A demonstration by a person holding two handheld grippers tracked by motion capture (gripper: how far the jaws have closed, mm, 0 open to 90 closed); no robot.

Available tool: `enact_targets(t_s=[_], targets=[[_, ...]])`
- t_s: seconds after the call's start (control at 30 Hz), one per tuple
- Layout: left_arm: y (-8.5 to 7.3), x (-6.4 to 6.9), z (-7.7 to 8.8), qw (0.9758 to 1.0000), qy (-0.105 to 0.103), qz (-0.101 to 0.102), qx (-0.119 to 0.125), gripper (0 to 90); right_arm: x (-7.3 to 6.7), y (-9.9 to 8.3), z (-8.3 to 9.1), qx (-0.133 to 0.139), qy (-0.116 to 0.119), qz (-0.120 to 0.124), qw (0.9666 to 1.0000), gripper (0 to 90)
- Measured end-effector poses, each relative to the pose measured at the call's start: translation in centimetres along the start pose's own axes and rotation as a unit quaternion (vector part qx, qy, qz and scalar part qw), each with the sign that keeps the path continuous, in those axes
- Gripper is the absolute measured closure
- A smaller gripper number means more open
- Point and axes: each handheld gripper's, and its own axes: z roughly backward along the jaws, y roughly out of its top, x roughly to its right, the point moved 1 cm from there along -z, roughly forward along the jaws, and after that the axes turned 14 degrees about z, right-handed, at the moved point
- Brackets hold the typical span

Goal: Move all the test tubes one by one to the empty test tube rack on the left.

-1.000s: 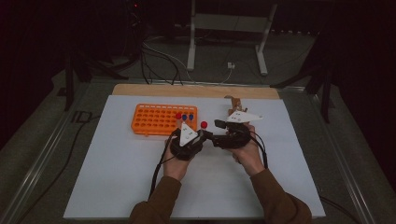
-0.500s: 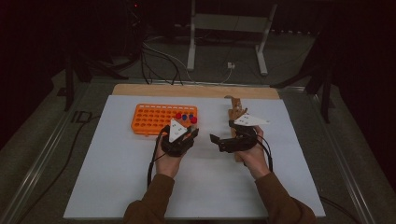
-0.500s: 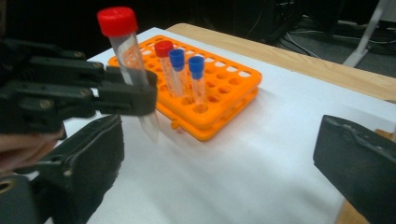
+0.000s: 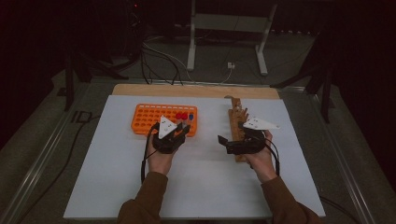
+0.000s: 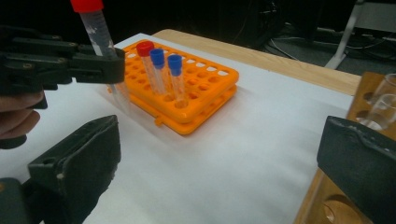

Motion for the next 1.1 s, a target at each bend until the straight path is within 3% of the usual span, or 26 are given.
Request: enact_targets(t_s=[0.33,0.7,1.1], targets=[[0.7,-1.8,0.4,0.9996,0.027,0.000,0.010,74.6,0.6,-0.4,0.7,0.003,-0.010,-0.003,0.9999,0.3],[1.3,-3.7,-0.4,0.9983,0.055,0.007,0.016,74.5,0.6,-0.3,0.7,0.007,-0.010,-0.006,0.9999,0.3],[0.7,-5.4,-2.1,0.9954,0.087,0.036,0.014,74.5,0.6,-0.3,0.8,0.011,-0.008,-0.011,0.9998,0.3]])
